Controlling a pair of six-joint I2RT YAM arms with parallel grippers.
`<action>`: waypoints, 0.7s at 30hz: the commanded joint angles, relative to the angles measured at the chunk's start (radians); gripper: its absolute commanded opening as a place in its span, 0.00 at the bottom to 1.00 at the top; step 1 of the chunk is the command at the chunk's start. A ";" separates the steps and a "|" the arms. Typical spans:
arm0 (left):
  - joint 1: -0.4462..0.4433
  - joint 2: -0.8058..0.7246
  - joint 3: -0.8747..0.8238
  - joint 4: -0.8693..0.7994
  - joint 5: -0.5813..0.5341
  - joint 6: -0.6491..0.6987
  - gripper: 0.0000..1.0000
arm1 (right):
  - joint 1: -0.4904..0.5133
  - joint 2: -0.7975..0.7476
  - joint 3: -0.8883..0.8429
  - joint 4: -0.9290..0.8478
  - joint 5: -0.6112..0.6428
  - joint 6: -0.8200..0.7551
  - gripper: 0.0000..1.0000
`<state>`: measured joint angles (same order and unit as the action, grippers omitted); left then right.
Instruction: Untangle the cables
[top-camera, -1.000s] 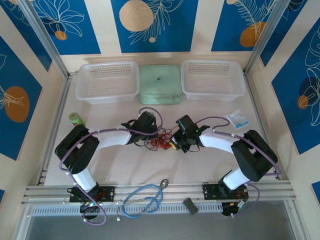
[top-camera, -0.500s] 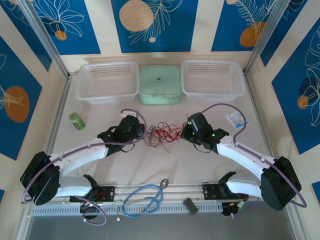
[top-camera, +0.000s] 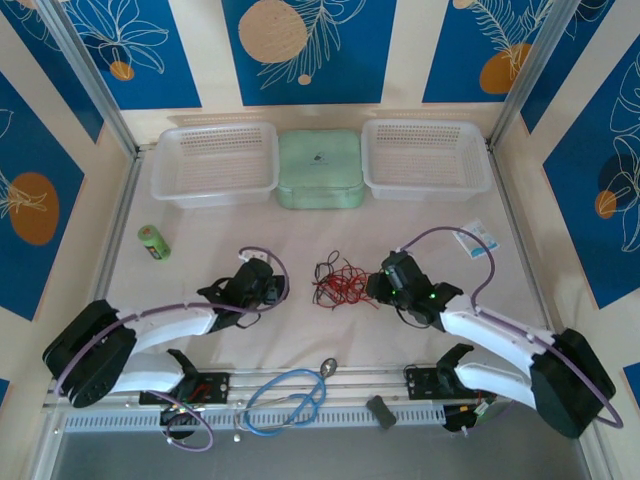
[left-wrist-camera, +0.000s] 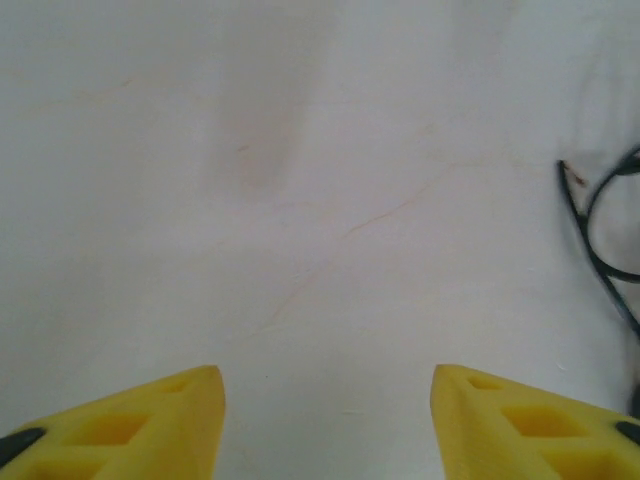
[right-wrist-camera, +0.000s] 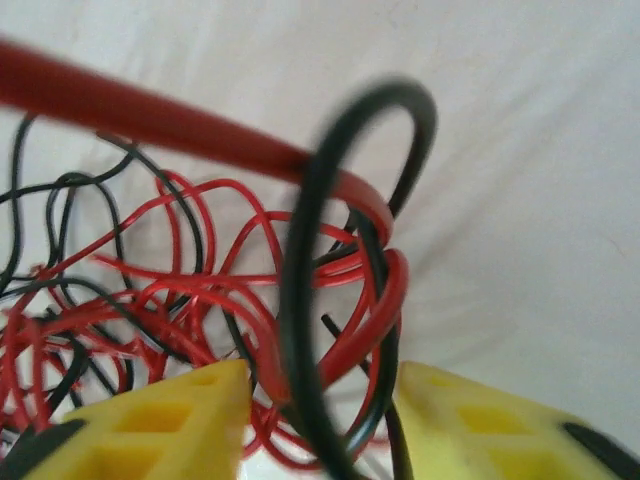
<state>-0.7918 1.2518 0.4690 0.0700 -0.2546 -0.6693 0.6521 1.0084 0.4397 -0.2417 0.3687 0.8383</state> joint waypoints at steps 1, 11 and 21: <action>-0.024 -0.065 0.128 -0.096 0.058 0.035 0.67 | 0.008 -0.105 0.064 -0.166 0.032 0.019 0.54; -0.053 0.107 0.431 -0.342 0.257 -0.066 0.80 | -0.076 -0.103 0.289 -0.569 -0.171 0.220 0.63; -0.091 0.443 0.673 -0.443 0.258 -0.106 0.79 | -0.067 0.108 0.281 -0.315 -0.317 0.495 0.45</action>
<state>-0.8654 1.6489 1.0725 -0.2947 0.0032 -0.7700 0.5770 1.1038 0.7395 -0.6296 0.0742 1.2098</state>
